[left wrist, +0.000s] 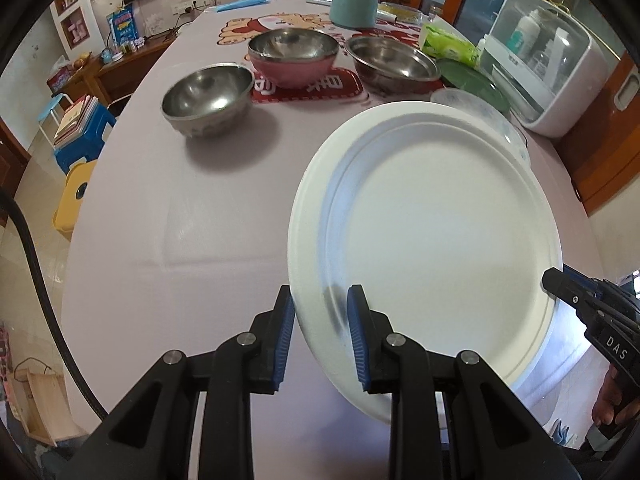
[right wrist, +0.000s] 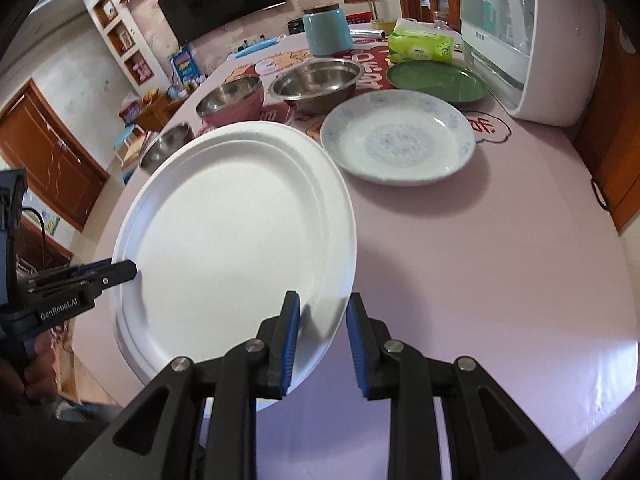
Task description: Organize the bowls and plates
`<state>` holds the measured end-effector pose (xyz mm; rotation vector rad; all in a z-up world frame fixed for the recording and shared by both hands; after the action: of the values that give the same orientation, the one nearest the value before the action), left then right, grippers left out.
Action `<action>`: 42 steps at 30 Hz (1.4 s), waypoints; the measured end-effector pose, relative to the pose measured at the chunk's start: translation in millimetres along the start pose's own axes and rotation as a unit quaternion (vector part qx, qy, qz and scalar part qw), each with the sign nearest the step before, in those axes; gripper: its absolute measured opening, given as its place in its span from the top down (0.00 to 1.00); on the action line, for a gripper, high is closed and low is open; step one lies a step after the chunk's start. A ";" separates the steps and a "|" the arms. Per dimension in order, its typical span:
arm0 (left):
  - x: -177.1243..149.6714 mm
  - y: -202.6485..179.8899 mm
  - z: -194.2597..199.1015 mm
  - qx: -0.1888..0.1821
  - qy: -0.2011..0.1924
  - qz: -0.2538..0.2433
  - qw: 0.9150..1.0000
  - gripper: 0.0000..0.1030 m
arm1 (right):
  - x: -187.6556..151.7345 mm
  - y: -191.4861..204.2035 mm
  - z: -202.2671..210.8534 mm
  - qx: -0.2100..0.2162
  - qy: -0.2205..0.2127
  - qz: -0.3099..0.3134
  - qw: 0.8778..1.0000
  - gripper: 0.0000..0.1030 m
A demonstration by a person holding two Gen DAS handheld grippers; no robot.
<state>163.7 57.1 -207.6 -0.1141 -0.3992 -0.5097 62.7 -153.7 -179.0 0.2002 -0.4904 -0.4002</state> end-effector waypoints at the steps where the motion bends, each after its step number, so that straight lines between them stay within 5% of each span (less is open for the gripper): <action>1: -3.8 -3.5 -0.1 -0.001 0.001 0.001 1.000 0.77 | -3.8 -3.5 2.0 -0.001 0.002 0.001 1.000 0.75; 19: -35.1 -52.5 -16.9 0.005 0.013 -0.005 1.000 0.76 | -45.3 -46.7 6.0 -0.011 0.055 0.001 0.998 0.73; 42: -24.9 -65.4 -49.8 0.036 0.033 -0.017 0.999 0.73 | -39.9 -70.8 -24.0 -0.007 0.093 -0.015 0.996 0.69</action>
<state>128.5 1.4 -262.7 -0.0206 -0.3550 -0.5304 19.4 -198.7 -236.2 0.2303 -0.3016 -0.4106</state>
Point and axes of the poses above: each gripper's, at about its wrist camera, not at the fingertips, and z roughly against the way its jaws point, y to its left, x to its top, the point moved 7 cm from there along -z, roughly the way its jaws point, and after that the axes turned 11 degrees about -z, right-handed, at the moved point
